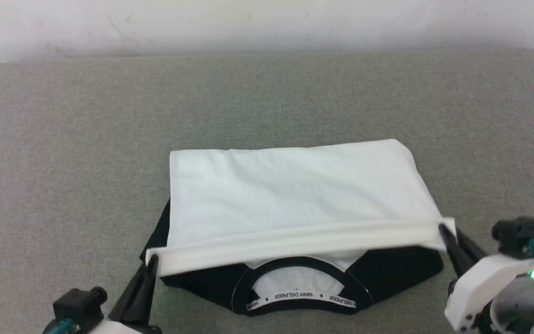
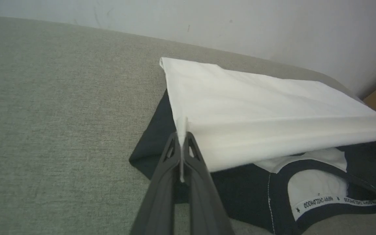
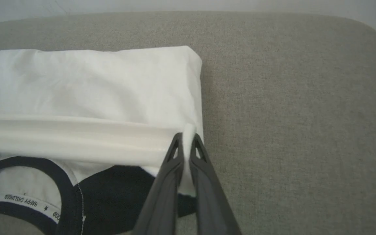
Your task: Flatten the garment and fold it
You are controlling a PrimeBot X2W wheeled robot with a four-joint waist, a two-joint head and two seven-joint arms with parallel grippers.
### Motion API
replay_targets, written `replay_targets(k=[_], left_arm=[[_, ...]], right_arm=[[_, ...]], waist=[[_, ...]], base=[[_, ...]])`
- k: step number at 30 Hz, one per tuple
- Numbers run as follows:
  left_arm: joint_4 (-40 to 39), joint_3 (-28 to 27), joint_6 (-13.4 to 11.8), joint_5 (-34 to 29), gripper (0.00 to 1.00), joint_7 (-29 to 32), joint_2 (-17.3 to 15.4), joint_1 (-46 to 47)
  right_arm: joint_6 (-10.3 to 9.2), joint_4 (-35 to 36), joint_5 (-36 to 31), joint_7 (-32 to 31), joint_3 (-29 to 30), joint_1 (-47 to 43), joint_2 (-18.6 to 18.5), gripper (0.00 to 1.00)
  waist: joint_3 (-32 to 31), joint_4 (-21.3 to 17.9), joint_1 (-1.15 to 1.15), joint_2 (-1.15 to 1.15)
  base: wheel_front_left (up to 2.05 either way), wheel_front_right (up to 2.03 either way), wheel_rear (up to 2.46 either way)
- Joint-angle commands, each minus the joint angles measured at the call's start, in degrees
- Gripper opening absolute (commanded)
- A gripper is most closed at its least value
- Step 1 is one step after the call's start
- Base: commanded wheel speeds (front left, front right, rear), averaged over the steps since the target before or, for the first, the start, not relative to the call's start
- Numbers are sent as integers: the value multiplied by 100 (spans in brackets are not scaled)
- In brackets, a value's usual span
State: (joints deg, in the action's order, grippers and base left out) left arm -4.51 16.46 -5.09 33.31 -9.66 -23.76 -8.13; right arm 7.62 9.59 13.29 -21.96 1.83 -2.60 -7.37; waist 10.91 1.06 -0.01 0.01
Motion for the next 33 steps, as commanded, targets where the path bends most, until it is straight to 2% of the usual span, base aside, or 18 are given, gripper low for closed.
replay_targets(k=[1,8,9,10,11,17,27,33], left_arm=[[122,17,37,43,0,-47,-2,-72],[828,277,235,84,0,-72,174,38],[933,304,247,101,33,-52,207,70],[1024,329,253,108,82,-34,233,101],[1105,344,250,117,100,-15,256,128],[1240,236,143,110,100,-174,279,155],[476,-454,-278,-394,100,-526,451,217],[248,-795,-218,-779,100,-532,790,466]], right_arm=[[-13,-28,-63,-71,46,-181,46,0],[-13,-577,-69,-193,-121,-482,226,0],[-13,-658,-64,-188,-139,-485,245,9],[-13,-732,-57,-194,-155,-491,265,66],[-13,-786,-48,-219,-170,-501,283,100],[-13,-786,-9,-145,-95,-520,373,100],[-13,-179,110,507,305,-401,444,100],[-13,-439,295,664,518,-21,447,100]], waist=[[-11,6,1,-1],[-47,-8,1,-1],[-55,-9,1,-1],[-68,-6,1,-1],[-84,-2,1,-1],[-210,22,1,-1],[-360,87,1,-1],[-365,100,1,-1]], base=[[0,0,0],[0,0,0],[0,0,0],[0,0,0],[0,0,0],[0,0,0],[0,0,0],[0,0,0]])
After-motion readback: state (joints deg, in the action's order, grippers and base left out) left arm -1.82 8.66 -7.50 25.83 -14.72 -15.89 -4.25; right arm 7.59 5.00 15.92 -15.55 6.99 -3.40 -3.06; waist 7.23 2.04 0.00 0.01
